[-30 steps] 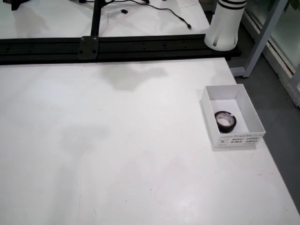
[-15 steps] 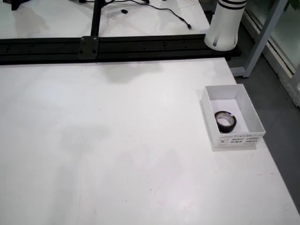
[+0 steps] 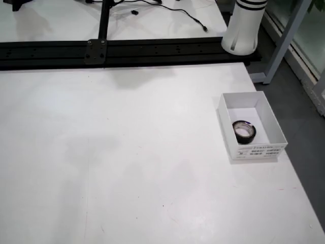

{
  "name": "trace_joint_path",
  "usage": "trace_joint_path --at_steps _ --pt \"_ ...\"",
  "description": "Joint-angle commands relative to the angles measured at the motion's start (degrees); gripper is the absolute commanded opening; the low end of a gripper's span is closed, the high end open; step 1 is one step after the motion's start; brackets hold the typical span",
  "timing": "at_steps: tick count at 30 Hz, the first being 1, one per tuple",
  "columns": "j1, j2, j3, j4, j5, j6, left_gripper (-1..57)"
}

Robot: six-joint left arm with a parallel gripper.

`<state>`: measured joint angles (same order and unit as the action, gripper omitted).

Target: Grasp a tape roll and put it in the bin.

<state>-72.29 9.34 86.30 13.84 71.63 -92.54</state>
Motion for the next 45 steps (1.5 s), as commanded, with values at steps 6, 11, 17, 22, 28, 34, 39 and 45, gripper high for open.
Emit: trace_joint_path --at_steps 6,11,17,22,28,34,39,45 --pt "1.1 -0.1 0.0 -0.3 0.0 0.0 -0.5" --pt "2.2 -0.1 0.0 -0.3 0.0 0.0 -0.5" --pt "3.3 0.0 0.0 -0.2 0.0 0.0 -0.5" --pt "4.0 0.0 0.0 -0.2 0.0 0.0 -0.5" --pt "4.8 0.0 0.0 -0.1 0.0 0.0 -0.4" --pt "5.1 0.0 0.0 -0.1 0.0 0.0 -0.4" --pt "5.3 0.0 0.0 0.0 0.0 0.0 -0.4" --pt "6.5 0.0 0.0 0.0 0.0 0.0 -0.4"
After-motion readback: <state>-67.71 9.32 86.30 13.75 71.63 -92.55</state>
